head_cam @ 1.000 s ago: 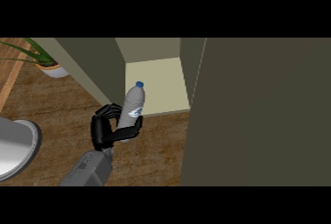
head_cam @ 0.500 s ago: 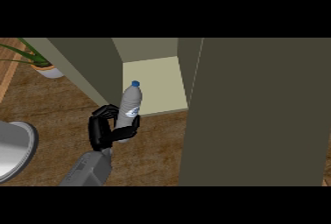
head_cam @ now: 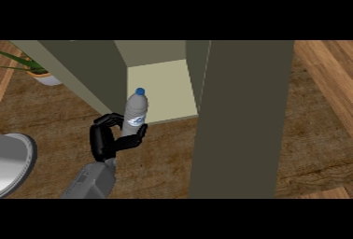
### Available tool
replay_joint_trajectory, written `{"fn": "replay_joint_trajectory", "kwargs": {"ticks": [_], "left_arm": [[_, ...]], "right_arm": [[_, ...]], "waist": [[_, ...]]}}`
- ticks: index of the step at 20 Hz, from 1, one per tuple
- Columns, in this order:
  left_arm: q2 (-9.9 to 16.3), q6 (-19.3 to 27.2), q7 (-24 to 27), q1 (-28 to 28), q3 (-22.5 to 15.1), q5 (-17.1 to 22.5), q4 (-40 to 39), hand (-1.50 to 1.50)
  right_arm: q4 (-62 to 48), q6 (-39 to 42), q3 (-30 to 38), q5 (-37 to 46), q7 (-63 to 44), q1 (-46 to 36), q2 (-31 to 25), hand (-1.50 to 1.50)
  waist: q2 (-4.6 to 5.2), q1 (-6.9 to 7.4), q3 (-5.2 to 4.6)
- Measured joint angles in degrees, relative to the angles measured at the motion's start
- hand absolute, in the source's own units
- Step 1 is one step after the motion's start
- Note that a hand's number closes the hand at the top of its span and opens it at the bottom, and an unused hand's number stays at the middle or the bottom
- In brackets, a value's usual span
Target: Pick up the bottled water, place it into the cabinet and close the cabinet
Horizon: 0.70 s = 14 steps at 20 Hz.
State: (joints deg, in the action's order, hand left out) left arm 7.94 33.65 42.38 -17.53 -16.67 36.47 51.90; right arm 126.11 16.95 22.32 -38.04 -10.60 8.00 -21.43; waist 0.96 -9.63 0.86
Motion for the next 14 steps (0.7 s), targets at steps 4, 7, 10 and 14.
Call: {"fn": "replay_joint_trajectory", "kwargs": {"ticks": [4, 7, 10, 14], "left_arm": [[0.5, 0.9, 0.2, 0.9, -0.5, 0.0, 0.8, -1.50], [0.2, 1.1, 0.0, 1.2, -0.7, 0.8, 1.5, -1.50], [0.7, 1.4, -0.1, 1.2, -0.8, 1.1, 1.6, -1.50], [1.2, 2.2, -0.3, 1.5, -1.4, 1.2, 2.0, -1.50]], "right_arm": [[-0.3, 0.5, 0.1, -0.6, -0.1, -0.4, -0.4, -1.50], [-0.9, 0.7, 0.1, -0.7, 0.0, -0.8, -0.6, -1.50], [-1.2, 0.9, 0.3, -1.2, -0.1, -1.1, -0.8, -1.50], [-1.6, 1.3, 0.1, -1.4, -0.1, -1.1, -0.9, -1.50]], "waist": [[-0.10, -0.47, 0.10], [0.05, -0.72, 0.00], [0.09, -1.10, -0.05], [0.15, -1.56, -0.04]]}}
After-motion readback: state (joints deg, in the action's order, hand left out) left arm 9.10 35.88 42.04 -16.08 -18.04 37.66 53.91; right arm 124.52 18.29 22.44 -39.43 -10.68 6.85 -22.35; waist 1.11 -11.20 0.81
